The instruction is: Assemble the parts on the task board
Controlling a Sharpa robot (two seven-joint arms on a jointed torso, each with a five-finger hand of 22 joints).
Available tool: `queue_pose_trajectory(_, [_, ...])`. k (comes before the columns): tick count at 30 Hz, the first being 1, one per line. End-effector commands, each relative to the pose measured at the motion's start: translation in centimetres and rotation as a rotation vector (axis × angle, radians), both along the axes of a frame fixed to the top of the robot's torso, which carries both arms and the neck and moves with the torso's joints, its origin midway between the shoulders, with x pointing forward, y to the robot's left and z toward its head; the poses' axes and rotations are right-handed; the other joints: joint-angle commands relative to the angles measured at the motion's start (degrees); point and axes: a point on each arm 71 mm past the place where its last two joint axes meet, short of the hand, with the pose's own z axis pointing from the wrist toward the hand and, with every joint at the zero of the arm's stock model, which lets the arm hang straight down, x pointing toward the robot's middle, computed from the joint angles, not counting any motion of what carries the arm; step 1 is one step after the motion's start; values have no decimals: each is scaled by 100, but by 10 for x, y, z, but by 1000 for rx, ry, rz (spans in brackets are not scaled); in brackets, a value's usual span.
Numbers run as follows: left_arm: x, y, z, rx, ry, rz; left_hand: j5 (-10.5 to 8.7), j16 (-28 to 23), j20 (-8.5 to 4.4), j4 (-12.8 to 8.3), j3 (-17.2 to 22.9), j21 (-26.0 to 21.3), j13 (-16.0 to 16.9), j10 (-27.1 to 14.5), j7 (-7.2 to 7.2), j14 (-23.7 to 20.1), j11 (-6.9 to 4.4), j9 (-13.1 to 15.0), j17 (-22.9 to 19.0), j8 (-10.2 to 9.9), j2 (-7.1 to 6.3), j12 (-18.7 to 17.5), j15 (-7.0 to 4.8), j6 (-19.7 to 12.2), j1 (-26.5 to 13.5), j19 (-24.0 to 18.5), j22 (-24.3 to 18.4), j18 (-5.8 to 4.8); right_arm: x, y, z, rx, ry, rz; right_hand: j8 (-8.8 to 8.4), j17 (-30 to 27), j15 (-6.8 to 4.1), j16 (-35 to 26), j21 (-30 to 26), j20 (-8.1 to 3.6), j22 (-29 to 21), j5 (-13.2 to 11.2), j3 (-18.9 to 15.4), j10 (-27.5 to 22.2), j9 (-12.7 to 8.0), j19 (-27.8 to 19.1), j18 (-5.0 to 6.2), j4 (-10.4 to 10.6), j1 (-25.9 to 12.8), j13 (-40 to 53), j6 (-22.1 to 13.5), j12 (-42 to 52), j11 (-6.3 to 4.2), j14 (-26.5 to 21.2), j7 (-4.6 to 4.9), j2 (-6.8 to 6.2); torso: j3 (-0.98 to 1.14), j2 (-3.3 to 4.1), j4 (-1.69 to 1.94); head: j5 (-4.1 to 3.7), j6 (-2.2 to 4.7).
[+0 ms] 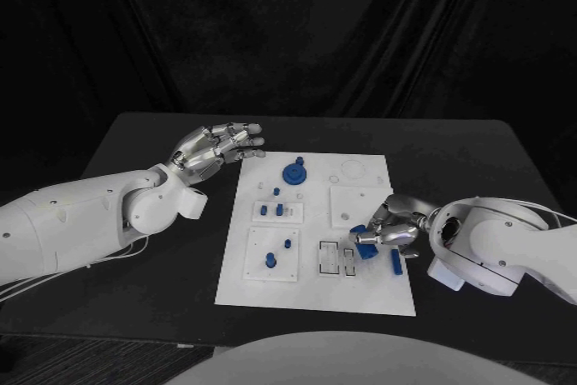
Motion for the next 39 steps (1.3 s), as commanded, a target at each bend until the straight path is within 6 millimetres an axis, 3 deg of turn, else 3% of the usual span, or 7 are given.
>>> queue_pose_trajectory(1, [-1,-2,0,-15,-1,-12,19,30,-4,2,36,-24,-8,-12,18,-39,22,-5,-5,22,-23,14,-3,-6,-45,-1,5,-19,1,1,-4,109,115,-121,50,685,-31,9,-45,-1,607,-244,1359,614,90,32,85,-1311,72,1507,-112,15,-41,441,1,252,-4,-1,1,29,0])
queue_pose_trajectory(3, [-1,-2,0,-15,0,-12,19,30,-4,2,36,-24,-8,-12,18,-39,22,-5,-5,22,-23,14,-3,-6,-45,-1,5,-19,2,3,-7,105,129,-123,66,649,-27,-5,-86,4,596,-529,1330,614,139,22,91,-1249,-65,1507,-169,15,-37,434,1,287,-4,-1,3,43,0])
queue_pose_trajectory(9, [-1,-2,0,-14,0,-11,24,33,-4,0,44,-24,-8,-11,16,-36,20,-6,-5,23,-24,15,0,-5,-49,0,6,-20,4,12,-15,78,133,-98,73,619,-21,-14,-297,13,544,-811,1312,614,186,-34,123,-1189,-193,1507,-239,15,-29,429,10,326,-2,1,0,47,0])
queue_pose_trajectory(12, [0,-2,0,-14,-1,-12,24,33,-4,0,44,-24,-8,-11,16,-36,20,-6,-5,23,-24,15,0,-5,-49,0,6,-20,5,17,-18,61,128,-75,57,590,-7,-23,-333,23,533,-1321,1246,614,195,-43,125,-1080,-339,1507,-286,15,-15,424,22,352,-2,2,2,29,0])
queue_pose_trajectory(16, [0,-3,0,-15,-1,-14,24,33,-4,0,44,-24,-8,-11,16,-36,20,-6,-5,23,-24,15,0,-5,-49,0,6,-20,6,23,-22,43,128,-47,23,554,1,-37,-361,30,526,-1530,1223,614,186,-46,128,-1049,-365,1507,-346,15,-1,418,42,356,-1,1,-3,33,0])
queue_pose_trajectory(19, [0,-4,0,-16,0,-15,24,33,-4,0,44,-24,-8,-11,16,-36,20,-6,-5,23,-24,15,0,-5,-49,0,6,-20,5,26,-26,26,138,-21,-2,507,19,-57,-410,46,515,-1862,1156,614,178,-55,132,-968,-445,1507,-386,15,20,409,64,357,-1,2,0,36,0])
queue_pose_trajectory(39, [1,-2,0,-11,2,-12,38,37,-3,-6,63,-25,-7,-13,15,-35,18,-9,-7,23,-31,16,4,-8,-57,0,9,-22,-6,36,-30,4,145,59,-57,315,54,-150,-649,78,456,-2094,1047,614,149,-110,165,-867,-519,1507,-469,15,63,370,111,331,-1,0,-2,64,0])
